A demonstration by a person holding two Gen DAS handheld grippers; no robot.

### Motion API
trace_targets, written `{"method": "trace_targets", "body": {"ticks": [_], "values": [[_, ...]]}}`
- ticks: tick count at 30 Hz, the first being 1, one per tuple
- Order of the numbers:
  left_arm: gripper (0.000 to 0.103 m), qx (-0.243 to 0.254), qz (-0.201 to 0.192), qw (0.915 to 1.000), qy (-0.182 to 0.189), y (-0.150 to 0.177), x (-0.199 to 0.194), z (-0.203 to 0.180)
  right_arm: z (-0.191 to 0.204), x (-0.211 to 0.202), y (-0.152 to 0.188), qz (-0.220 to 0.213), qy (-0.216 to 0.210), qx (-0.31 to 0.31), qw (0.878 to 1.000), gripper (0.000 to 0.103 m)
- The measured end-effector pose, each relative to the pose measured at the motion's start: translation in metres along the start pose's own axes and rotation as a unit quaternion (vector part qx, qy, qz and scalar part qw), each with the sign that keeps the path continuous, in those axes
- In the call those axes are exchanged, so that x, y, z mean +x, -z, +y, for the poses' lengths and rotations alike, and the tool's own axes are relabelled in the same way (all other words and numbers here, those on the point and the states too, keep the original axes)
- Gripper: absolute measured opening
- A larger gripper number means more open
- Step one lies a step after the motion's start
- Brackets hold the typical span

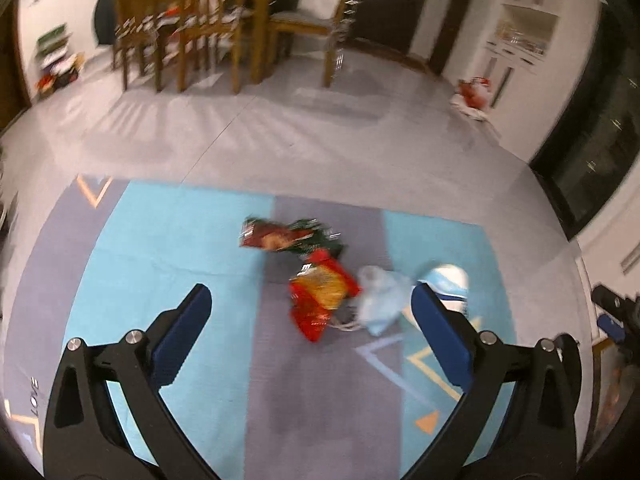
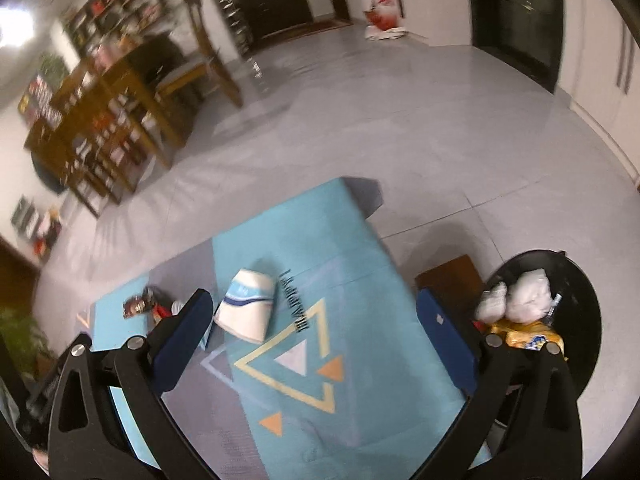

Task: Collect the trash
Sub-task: 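Move both tools back over the remaining trash on the rug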

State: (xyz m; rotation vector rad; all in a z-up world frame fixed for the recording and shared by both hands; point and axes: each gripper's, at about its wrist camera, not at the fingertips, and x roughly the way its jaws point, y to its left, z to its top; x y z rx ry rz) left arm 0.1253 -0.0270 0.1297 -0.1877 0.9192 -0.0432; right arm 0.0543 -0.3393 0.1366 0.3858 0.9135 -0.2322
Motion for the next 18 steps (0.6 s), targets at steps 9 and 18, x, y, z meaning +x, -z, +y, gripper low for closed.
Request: {"method": "trace_targets", "body": {"ticks": [9, 18], "values": [[0.099, -0.030, 0.065, 0.9975, 0.002, 0.012, 0.044, 0.026, 0.061, 0.042, 0.022, 0.051, -0.007, -0.052, 0.997, 0.099], [0.099, -0.018, 0.083, 0.9964, 0.006, 0.012, 0.063, 0.014, 0.085, 0.067, 0.034, 0.069, -0.002, -0.076, 0.995, 0.099]]}}
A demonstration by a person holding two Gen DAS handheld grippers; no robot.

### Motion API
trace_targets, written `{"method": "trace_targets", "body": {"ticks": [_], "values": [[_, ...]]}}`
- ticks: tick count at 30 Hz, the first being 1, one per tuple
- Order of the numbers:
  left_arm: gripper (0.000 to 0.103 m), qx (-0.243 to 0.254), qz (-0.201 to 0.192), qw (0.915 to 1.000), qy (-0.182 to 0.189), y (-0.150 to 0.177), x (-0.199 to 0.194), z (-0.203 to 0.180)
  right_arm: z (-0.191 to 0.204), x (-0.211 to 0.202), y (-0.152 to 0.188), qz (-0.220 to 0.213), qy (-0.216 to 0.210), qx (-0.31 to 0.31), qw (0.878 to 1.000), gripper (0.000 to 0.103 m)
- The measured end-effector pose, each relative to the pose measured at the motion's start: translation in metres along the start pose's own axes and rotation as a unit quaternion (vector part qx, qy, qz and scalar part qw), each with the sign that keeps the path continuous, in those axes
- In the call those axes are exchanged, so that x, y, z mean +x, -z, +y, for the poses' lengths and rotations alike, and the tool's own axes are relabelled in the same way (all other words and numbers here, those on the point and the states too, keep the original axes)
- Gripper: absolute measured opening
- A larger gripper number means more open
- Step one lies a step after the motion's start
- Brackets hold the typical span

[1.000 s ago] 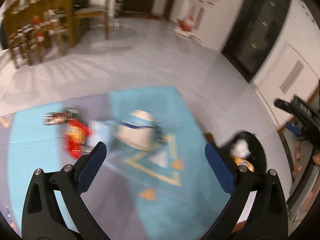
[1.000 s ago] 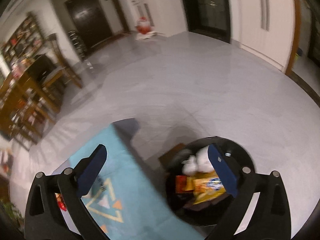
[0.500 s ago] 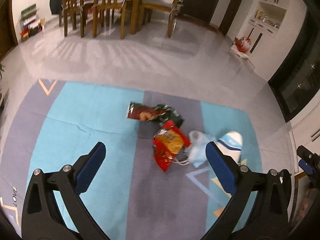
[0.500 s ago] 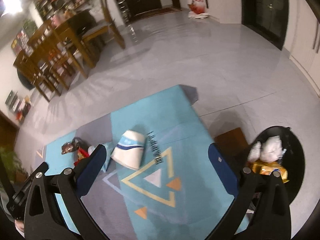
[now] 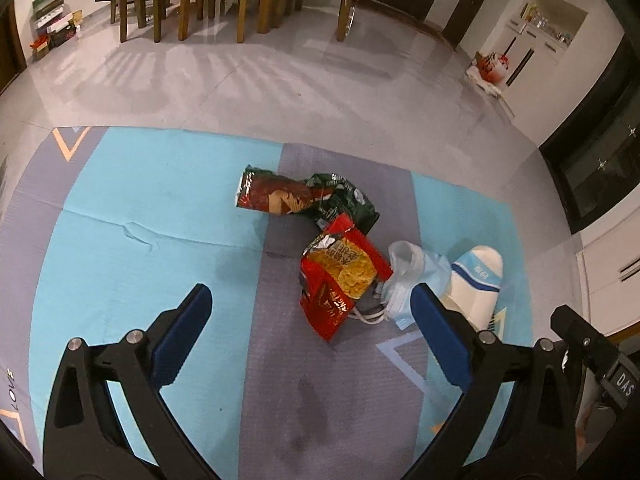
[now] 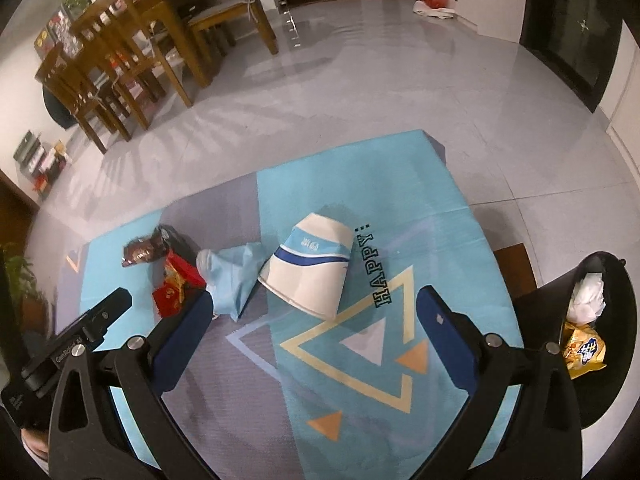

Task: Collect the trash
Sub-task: 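Move both tools back over the remaining trash on the rug, then grasp the red snack bag with the left gripper while the right gripper grasps the white paper cup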

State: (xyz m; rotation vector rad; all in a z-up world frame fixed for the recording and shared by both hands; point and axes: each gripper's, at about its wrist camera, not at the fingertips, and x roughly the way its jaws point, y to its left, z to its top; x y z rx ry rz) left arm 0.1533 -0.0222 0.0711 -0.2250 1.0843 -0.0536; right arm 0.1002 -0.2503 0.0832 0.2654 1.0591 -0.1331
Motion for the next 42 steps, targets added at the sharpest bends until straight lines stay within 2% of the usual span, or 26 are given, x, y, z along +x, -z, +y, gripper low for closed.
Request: {"method": "trace_targets", "body": {"ticks": [6, 8, 11, 13, 16, 20, 21, 24, 25, 28, 29, 31, 34, 38, 42], "values": [[0.099, -0.001, 0.016, 0.9998, 0.010, -0.002, 0.019, -0.003, 0.017, 0.017, -0.004, 0.015, 0.016, -0.035, 0.999, 0.099], [0.096, 0.010, 0.018, 0.9996, 0.018, -0.002, 0.027, -0.004, 0.021, 0.023, -0.009, 0.020, 0.018, -0.049, 0.998, 0.098], [0.091, 0.018, 0.020, 0.9995, 0.015, -0.001, 0.039, -0.005, 0.026, 0.040, -0.022, 0.024, 0.044, -0.071, 0.996, 0.093], [0.089, 0.011, 0.029, 0.9994, 0.016, 0.000, 0.049, -0.004, 0.024, 0.058, -0.030, 0.036, 0.055, -0.064, 0.996, 0.088], [0.086, -0.004, 0.048, 0.9985, 0.026, 0.001, 0.064, -0.003, 0.017, 0.083, -0.032, 0.070, 0.033, -0.035, 0.996, 0.084], [0.086, -0.008, 0.080, 0.9967, 0.005, 0.006, 0.087, -0.003, 0.015, 0.103, -0.026, 0.096, 0.044, -0.035, 0.994, 0.080], [0.086, -0.004, 0.071, 0.9974, 0.003, 0.007, 0.086, -0.004, 0.016, 0.107, -0.024, 0.099, 0.048, -0.042, 0.993, 0.079], [0.077, 0.020, 0.065, 0.9976, -0.008, 0.006, 0.090, -0.011, 0.017, 0.114, -0.020, 0.104, 0.050, -0.051, 0.992, 0.077], [0.069, 0.025, 0.058, 0.9978, -0.019, 0.008, 0.090, -0.013, 0.016, 0.114, -0.020, 0.105, 0.046, -0.048, 0.992, 0.077], [0.035, 0.046, 0.043, 0.9968, -0.049, 0.011, 0.088, -0.018, 0.012, 0.116, -0.023, 0.108, 0.038, -0.036, 0.993, 0.069], [0.034, 0.047, 0.044, 0.9969, -0.045, 0.011, 0.088, -0.018, 0.013, 0.114, -0.023, 0.102, 0.039, -0.039, 0.993, 0.066], [0.027, 0.042, 0.047, 0.9974, -0.035, 0.011, 0.088, -0.017, 0.012, 0.108, -0.024, 0.093, 0.045, -0.043, 0.994, 0.053], [0.024, 0.023, 0.064, 0.9972, -0.031, 0.008, 0.084, -0.010, 0.008, 0.099, -0.026, 0.086, 0.047, -0.046, 0.994, 0.041], [0.024, -0.002, 0.080, 0.9962, -0.034, 0.007, 0.075, -0.008, 0.003, 0.091, -0.029, 0.088, 0.037, -0.050, 0.994, 0.037], [0.024, 0.003, 0.075, 0.9963, -0.040, 0.011, 0.054, -0.014, 0.001, 0.077, -0.030, 0.081, 0.049, -0.051, 0.994, 0.036]]}}
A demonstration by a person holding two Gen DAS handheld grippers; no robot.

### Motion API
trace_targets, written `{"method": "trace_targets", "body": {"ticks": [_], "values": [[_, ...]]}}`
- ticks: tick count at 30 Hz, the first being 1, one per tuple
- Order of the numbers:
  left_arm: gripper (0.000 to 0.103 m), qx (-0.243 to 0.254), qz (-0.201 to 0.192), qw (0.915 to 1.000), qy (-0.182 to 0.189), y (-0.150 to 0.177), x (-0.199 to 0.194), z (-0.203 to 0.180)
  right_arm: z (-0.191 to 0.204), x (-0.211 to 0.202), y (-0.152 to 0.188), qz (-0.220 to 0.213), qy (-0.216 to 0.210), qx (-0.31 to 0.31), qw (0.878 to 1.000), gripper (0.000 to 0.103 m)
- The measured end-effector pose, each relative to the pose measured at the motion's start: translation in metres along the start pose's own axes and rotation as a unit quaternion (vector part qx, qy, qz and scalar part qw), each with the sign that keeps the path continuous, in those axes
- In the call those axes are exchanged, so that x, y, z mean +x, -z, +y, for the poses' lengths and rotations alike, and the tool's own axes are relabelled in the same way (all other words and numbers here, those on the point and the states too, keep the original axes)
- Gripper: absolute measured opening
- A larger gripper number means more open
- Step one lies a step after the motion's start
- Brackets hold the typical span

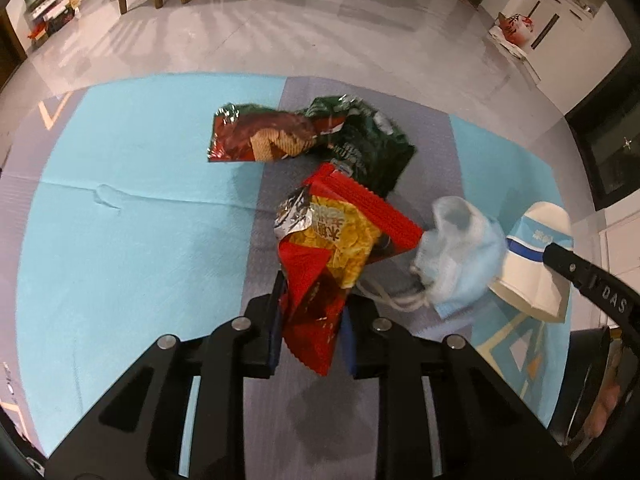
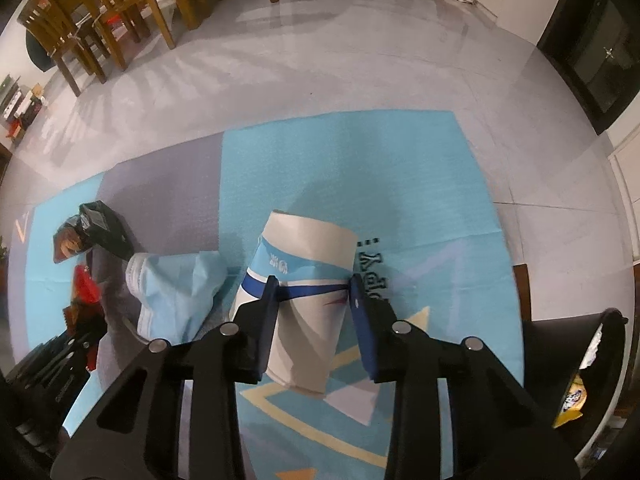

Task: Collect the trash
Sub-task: 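Grasp the red snack bag with the left gripper while the right gripper grasps the white paper cup, then lift the red snack bag with the left gripper while the right gripper lifts the paper cup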

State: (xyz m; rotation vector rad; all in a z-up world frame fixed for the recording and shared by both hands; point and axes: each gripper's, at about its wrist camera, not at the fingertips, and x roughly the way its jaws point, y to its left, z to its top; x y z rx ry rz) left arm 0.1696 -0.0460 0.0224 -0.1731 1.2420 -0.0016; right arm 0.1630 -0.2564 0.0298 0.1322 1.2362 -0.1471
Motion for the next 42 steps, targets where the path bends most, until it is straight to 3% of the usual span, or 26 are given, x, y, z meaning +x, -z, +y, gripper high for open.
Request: {"method": "trace_targets", "body": {"ticks": [14, 24, 30, 42], "values": [[0.025, 0.000, -0.060, 0.9965, 0.058, 0.036, -0.085, -0.015, -0.019, -0.081, 0.022, -0.062, -0.056, 0.031, 0.996, 0.036], [0.026, 0.009, -0.076, 0.9949, 0.065, 0.061, -0.107, -0.010, -0.009, -0.093, 0.053, -0.065, -0.065, 0.029, 0.995, 0.036], [0.026, 0.028, -0.103, 0.9931, 0.049, 0.083, -0.125, -0.013, -0.008, -0.102, 0.063, -0.073, -0.068, 0.022, 0.995, 0.036], [0.028, 0.044, -0.113, 0.9900, 0.072, 0.083, -0.134, -0.026, -0.017, -0.113, 0.071, -0.091, -0.077, 0.029, 0.992, 0.037]]}}
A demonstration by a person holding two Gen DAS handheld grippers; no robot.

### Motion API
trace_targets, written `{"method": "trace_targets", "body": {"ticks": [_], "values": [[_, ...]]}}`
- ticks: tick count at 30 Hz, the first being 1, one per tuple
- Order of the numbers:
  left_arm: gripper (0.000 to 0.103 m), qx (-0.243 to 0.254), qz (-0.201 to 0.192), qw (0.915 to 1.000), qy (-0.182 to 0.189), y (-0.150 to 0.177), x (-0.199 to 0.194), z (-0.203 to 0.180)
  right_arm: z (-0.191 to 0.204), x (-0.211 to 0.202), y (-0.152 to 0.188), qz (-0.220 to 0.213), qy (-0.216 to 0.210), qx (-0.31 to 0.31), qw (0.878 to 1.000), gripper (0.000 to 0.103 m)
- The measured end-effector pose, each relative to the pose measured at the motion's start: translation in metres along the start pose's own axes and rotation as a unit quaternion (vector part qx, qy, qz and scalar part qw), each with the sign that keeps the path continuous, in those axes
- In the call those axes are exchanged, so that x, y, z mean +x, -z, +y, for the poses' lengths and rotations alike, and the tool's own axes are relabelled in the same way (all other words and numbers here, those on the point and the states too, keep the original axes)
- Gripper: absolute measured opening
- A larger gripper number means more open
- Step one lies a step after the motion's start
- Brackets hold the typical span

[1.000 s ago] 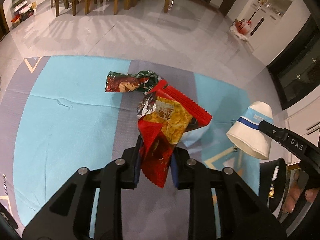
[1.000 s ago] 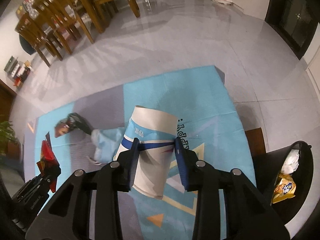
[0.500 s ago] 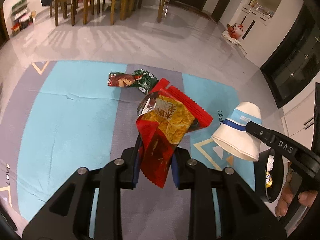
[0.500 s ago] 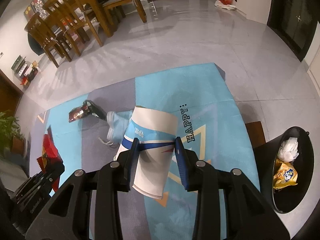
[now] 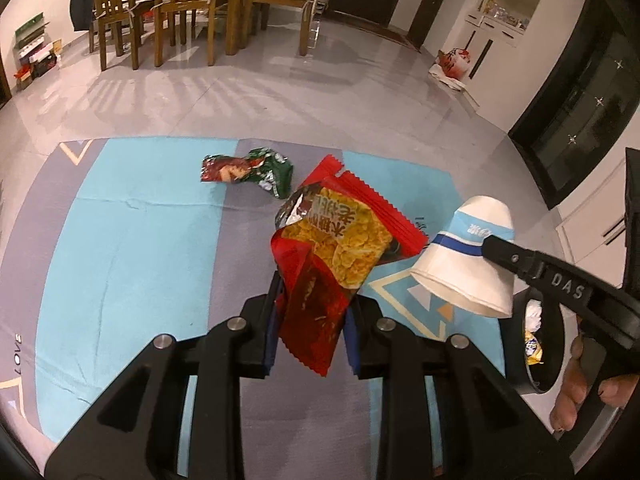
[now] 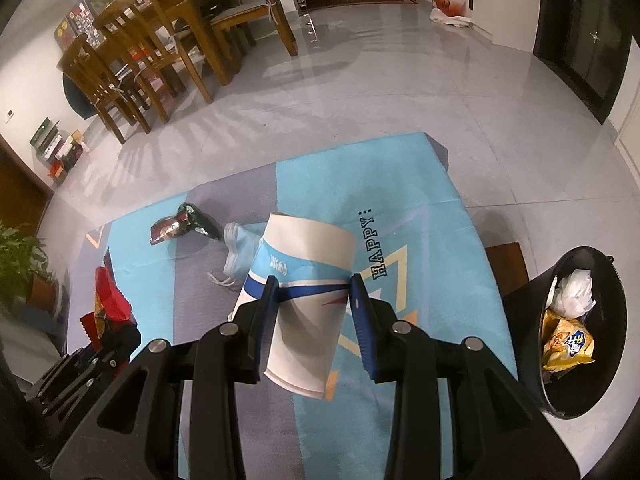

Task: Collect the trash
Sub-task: 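Lift the red snack bag with the left gripper while the right gripper lifts the paper cup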

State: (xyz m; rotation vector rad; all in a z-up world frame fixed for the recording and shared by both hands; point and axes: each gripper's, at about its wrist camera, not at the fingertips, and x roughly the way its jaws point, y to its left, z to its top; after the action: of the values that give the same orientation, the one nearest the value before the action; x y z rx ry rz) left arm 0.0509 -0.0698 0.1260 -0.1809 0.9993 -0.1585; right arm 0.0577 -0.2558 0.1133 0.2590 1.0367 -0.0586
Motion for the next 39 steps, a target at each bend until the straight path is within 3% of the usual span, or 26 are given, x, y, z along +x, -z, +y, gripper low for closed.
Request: {"method": "trace_targets", "body": {"ticks": [19, 23, 24, 27, 31, 34, 37, 39], "values": [[0.028, 0.033, -0.015, 0.9993, 0.013, 0.003, -0.003, -0.041, -0.024, -0.034, -0.001, -0.044, 0.008, 0.006, 0.999, 0.037], [0.028, 0.049, -0.011, 0.9984, 0.026, 0.005, -0.002, -0.060, -0.033, -0.044, -0.001, -0.055, 0.010, 0.007, 0.998, 0.029], [0.028, 0.053, -0.011, 0.9982, 0.027, 0.005, -0.002, -0.064, -0.035, -0.045, -0.002, -0.056, 0.011, 0.007, 0.998, 0.022], [0.028, 0.068, -0.010, 0.9971, 0.031, 0.008, 0.001, -0.077, -0.043, -0.042, -0.002, -0.048, 0.012, 0.007, 0.999, 0.020], [0.028, 0.071, 0.003, 0.9974, 0.016, 0.014, 0.010, -0.077, -0.054, -0.023, 0.001, 0.000, 0.014, 0.006, 1.000, 0.021], [0.028, 0.071, 0.018, 0.9973, 0.008, 0.018, 0.018, -0.071, -0.063, -0.003, 0.011, 0.053, 0.038, 0.000, 0.998, 0.032], [0.028, 0.075, 0.029, 0.9968, 0.002, 0.024, 0.022, -0.063, -0.072, 0.007, 0.026, 0.081, 0.048, -0.012, 0.996, 0.070], [0.028, 0.080, 0.036, 0.9961, -0.004, 0.029, 0.024, -0.056, -0.082, 0.012, 0.043, 0.100, 0.051, 0.000, 0.994, 0.076]]}}
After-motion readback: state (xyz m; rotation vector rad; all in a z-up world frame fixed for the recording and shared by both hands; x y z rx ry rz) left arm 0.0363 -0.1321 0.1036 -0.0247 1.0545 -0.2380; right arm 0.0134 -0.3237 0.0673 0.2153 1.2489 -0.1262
